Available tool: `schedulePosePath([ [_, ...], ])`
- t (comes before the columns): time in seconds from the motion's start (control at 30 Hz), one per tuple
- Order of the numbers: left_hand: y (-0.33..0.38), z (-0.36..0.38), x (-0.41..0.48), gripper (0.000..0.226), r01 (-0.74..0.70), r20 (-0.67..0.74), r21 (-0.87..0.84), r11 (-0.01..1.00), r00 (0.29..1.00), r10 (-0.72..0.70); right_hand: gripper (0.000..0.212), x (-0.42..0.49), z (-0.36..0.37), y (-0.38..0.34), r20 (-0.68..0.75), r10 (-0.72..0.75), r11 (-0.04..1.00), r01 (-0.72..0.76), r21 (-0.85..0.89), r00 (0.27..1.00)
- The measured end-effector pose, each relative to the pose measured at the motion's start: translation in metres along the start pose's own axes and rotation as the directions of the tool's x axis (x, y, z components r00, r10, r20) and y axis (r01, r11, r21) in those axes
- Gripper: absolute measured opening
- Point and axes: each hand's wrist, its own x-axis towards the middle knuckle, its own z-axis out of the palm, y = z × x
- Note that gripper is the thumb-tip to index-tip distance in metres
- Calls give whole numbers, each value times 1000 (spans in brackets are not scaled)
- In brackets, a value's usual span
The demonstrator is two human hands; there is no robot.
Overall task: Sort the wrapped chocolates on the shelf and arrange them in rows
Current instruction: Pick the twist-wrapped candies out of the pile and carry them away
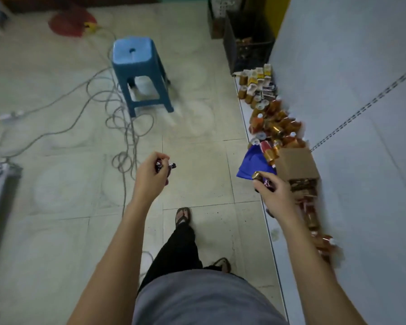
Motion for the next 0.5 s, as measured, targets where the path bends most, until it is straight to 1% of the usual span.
schedulePosePath([
  [0.1,-10,-14,28,11,37,-2,51,998,999,-37,25,32,25,-13,88,15,997,-8,-81,996],
  [0.2,-7,-23,72,11,34,28,72,997,999,-36,27,68,42,-36,104,-11,991,25,-133,994],
  [0.27,4,-29,107,12,14,48,60,998,999,-17,23,93,50,-60,80,-35,988,46,-145,996],
  [0.4,28,-49,179,12,-42,76,41,998,996,38,30,145,68,-105,11,-91,989,92,-112,996],
  [0.5,42,-61,228,11,-96,69,50,994,993,92,32,181,83,-131,-26,-99,988,95,-119,995],
])
